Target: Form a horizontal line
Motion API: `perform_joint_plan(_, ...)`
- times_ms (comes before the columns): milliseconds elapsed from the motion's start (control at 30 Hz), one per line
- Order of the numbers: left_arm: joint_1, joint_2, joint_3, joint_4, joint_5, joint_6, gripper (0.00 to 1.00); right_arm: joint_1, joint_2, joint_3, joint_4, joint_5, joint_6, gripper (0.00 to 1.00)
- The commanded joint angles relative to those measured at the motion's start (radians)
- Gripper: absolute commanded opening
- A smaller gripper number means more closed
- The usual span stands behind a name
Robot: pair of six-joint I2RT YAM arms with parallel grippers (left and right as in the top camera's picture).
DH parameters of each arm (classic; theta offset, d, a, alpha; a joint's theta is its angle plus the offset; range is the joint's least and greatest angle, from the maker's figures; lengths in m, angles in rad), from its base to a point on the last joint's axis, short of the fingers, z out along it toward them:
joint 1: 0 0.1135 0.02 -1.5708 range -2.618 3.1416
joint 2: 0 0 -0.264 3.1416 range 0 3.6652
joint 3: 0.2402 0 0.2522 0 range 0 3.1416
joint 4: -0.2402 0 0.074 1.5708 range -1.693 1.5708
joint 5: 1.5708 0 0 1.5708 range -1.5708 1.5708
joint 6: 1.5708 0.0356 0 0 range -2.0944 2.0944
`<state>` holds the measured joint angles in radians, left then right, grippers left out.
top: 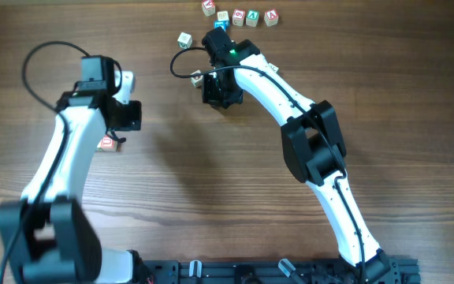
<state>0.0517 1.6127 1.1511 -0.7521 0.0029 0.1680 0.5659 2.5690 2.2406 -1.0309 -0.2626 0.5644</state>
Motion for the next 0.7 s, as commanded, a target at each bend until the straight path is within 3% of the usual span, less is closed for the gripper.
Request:
perform_joint_plan(0, 0.013, -0.164, 0.027, -0.005, 0.016, -0.026, 0.04, 0.004, 0.045, -0.023, -0.001, -0.001, 0.014, 0.04)
perform_joint_plan(400, 0.169, -0.484, 0.027, -0.103, 0.016, -0.146, 0.04, 0.004, 0.045, -0.023, -0.001, -0.001, 0.014, 0.05)
perform_joint_plan(467, 0.183, -0.514, 0.027, -0.113, 0.021, -0.175, 0.04, 0.004, 0.045, -0.023, 0.000, -0.001, 0.014, 0.10)
perform_joint_plan(533, 0.198, -0.554, 0.027, -0.129, 0.051, -0.181, 0.04, 0.003, 0.045, -0.023, -0.001, -0.001, 0.014, 0.29)
perform_joint_plan(600, 0.213, -0.597, 0.027, -0.143, 0.074, -0.186, 0.04, 0.002, 0.045, -0.023, -0.001, -0.010, 0.007, 0.88)
perform_joint_plan(667, 0.225, -0.639, 0.027, -0.158, 0.075, -0.185, 0.04, -0.005, 0.045, -0.018, -0.001, -0.025, -0.047, 0.94)
